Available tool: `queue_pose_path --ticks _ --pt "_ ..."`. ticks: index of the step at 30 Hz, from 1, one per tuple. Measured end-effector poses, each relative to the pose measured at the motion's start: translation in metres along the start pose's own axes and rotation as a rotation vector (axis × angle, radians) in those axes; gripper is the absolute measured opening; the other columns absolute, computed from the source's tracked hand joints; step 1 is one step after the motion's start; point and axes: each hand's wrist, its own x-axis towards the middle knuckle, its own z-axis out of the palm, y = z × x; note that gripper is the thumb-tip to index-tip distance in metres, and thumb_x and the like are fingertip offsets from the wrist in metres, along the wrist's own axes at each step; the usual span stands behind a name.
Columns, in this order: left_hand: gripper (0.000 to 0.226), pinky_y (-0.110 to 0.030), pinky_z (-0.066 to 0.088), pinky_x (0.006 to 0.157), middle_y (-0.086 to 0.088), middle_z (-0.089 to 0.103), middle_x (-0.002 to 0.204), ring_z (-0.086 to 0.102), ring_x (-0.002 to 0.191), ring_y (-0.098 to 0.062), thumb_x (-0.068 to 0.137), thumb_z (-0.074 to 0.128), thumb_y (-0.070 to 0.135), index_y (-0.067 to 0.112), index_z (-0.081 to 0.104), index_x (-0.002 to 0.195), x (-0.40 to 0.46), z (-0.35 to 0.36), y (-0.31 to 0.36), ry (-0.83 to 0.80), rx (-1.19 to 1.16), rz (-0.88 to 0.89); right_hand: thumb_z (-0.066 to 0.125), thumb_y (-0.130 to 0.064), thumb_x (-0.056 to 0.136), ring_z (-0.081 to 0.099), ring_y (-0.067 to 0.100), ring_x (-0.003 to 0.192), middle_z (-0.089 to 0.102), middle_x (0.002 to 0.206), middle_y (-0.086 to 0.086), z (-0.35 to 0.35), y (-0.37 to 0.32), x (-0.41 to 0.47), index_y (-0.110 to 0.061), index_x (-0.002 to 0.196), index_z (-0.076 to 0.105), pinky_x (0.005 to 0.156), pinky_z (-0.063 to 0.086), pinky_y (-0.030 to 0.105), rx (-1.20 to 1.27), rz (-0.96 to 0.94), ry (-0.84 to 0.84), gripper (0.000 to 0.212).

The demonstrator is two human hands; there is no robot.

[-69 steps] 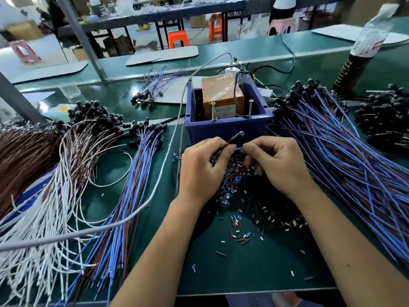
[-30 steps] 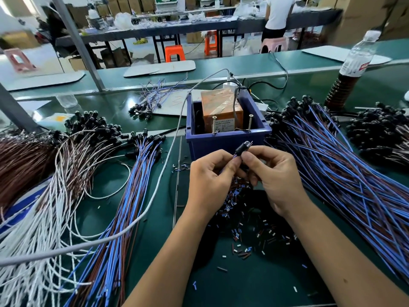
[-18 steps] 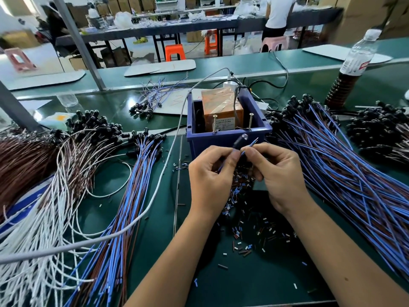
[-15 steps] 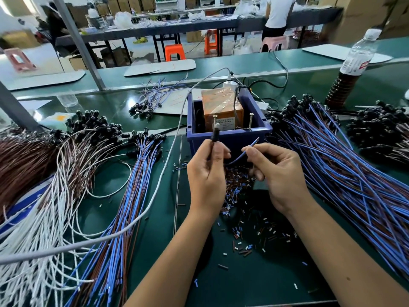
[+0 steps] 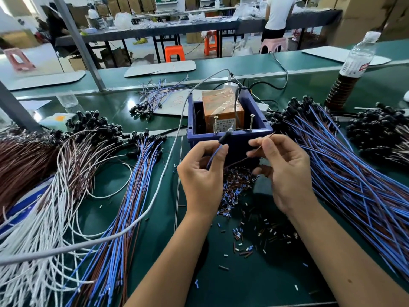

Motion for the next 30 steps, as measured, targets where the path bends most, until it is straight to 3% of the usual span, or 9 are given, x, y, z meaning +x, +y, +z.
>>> queue_pose_path --ticks 3,6,11,17,21,26,30 --pt "0.006 -0.021 0.044 0.06 -0.003 0.066 0.072 0.054 0.063 -0.009 0.096 0.072 0.013 0.016 0.074 0.091 0.002 -0.001 0.002 0.102 -0.02 -0.015 0.062 -0.021 0.105 0.075 0.027 0.078 0.077 0.09 0.011 0.0 0.001 0.001 -0.018 0.098 0.07 0.05 0.054 0.027 -0.126 -0.102 0.065 0.01" --pt "0.011 -0.018 0.047 0.068 0.004 0.066 0.074 0.059 0.069 -0.007 0.097 0.07 0.01 0.017 0.077 0.101 0.004 -0.001 0.003 0.168 -0.043 -0.021 0.067 -0.014 0.102 0.069 0.023 0.063 0.073 0.076 0.008 0.004 0.005 0.003 -0.011 0.105 0.069 0.05 0.051 0.027 -0.276 -0.225 0.165 0.004" --pt "0.013 -0.016 0.043 0.063 0.007 0.063 0.073 0.051 0.063 -0.003 0.099 0.068 0.012 0.015 0.078 0.107 0.007 0.001 0.0 0.248 -0.002 -0.074 0.066 -0.018 0.102 0.072 0.01 0.07 0.074 0.077 -0.006 0.01 0.001 0.014 -0.01 0.103 0.077 0.064 0.059 0.028 -0.608 -0.466 0.292 0.014" --pt "0.015 -0.025 0.04 0.06 -0.01 0.059 0.075 0.044 0.063 -0.012 0.1 0.064 0.008 0.013 0.077 0.105 0.007 0.002 0.0 0.256 0.045 -0.112 0.064 -0.021 0.103 0.073 0.006 0.072 0.074 0.078 -0.006 0.016 0.008 0.012 -0.01 0.104 0.078 0.067 0.062 0.034 -0.663 -0.48 0.289 0.018" --pt "0.018 -0.02 0.034 0.058 -0.027 0.06 0.082 0.036 0.056 -0.01 0.102 0.059 0.006 0.009 0.075 0.111 0.006 0.002 0.0 0.234 0.054 -0.115 0.063 -0.02 0.103 0.073 0.007 0.073 0.074 0.078 -0.007 0.017 0.011 0.011 -0.01 0.105 0.078 0.066 0.062 0.036 -0.658 -0.47 0.283 0.018" --pt "0.021 -0.025 0.036 0.065 0.001 0.061 0.08 0.042 0.061 -0.011 0.103 0.057 0.006 0.018 0.074 0.1 0.004 0.002 -0.003 0.187 0.067 -0.09 0.063 -0.021 0.104 0.073 0.007 0.074 0.073 0.079 -0.01 0.017 0.01 0.008 -0.012 0.107 0.078 0.067 0.06 0.028 -0.658 -0.459 0.264 0.017" --pt "0.018 -0.021 0.034 0.06 -0.022 0.062 0.08 0.039 0.057 -0.006 0.103 0.057 0.005 0.014 0.07 0.095 0.004 0.002 -0.002 0.18 0.059 -0.091 0.063 -0.019 0.104 0.073 0.008 0.075 0.073 0.08 -0.01 0.018 0.01 0.006 -0.012 0.107 0.078 0.068 0.058 0.022 -0.652 -0.459 0.26 0.017"
